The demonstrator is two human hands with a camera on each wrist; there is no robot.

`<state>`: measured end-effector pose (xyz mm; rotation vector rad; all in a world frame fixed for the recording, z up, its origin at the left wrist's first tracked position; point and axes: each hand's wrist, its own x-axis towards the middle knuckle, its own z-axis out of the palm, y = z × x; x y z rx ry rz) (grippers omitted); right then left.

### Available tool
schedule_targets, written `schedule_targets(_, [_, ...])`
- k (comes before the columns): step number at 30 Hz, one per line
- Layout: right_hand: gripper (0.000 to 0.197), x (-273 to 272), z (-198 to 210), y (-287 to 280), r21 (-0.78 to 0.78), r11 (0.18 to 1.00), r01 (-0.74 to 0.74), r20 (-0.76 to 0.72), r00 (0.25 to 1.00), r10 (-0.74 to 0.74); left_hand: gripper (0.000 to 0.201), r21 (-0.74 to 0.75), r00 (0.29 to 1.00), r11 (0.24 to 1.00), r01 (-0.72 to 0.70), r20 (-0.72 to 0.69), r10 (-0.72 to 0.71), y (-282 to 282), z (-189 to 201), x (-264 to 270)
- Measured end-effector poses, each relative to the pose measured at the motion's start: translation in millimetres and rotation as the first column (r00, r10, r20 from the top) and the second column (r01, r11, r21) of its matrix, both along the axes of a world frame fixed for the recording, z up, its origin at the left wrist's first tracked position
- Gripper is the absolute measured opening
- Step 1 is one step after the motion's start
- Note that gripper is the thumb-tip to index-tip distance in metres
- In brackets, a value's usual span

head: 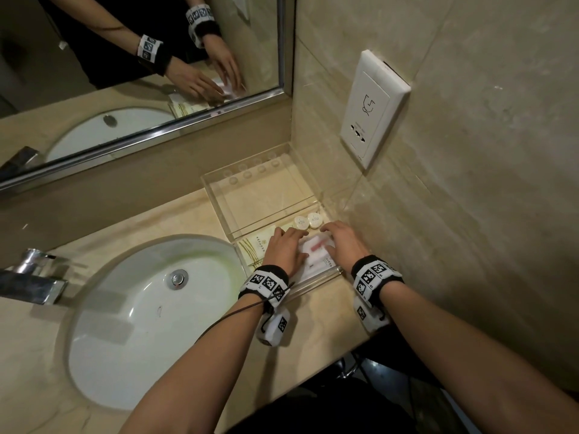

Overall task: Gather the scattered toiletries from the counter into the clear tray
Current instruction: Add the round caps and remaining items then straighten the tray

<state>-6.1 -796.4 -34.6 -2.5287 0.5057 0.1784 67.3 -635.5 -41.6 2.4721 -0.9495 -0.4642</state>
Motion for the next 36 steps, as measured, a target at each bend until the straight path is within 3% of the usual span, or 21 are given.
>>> schedule_targets(4, [0.016,-12,6,3,0.118,0.99,0.083,0.068,0.994,-0.091,0.022,-0.112,0.991,0.986,-0.125,-0.066,0.118,30,2,0])
schedule_targets(7, [0.009,-17,7,11,0.188,0.982,-0.028,-0.036,0.999,0.035,0.022,-0.068,0.99,0.993,-0.098,-0.112,0.09,47,3,-3])
schedule_targets(10, [0.017,-22,-1,18,0.143,0.983,-0.12,-0.087,0.987,0.133,0.029,0.012,0.995,0.998,-0.054,-0.079,0.055,57,3,-11])
schedule_targets(16, [0.027,-16,-4,24,0.09,0.989,-0.114,-0.076,0.99,0.12,0.042,0.02,0.989,0.989,-0.146,-0.033,0.147,69,-5,-24])
schedule_targets(20, [0.054,-9,-3,29,0.04,0.986,-0.162,-0.01,0.987,0.163,0.049,-0.046,0.982,0.982,-0.185,-0.054,0.183,67,-9,-31])
schedule_targets(24, [0.079,0,-6,22,-0.015,0.981,-0.196,-0.066,0.979,0.194,0.053,0.008,0.988,0.988,-0.155,0.002,0.155,50,-6,-34])
schedule_targets(30, [0.076,7,-6,13,-0.052,0.973,-0.223,-0.142,0.966,0.214,0.052,0.078,0.998,0.995,-0.061,0.009,0.06,31,-2,-30])
schedule_targets(36, [0.068,5,-9,12,-0.063,0.974,-0.219,-0.169,0.964,0.206,0.052,0.053,0.999,0.998,-0.023,-0.033,0.025,27,-4,-25])
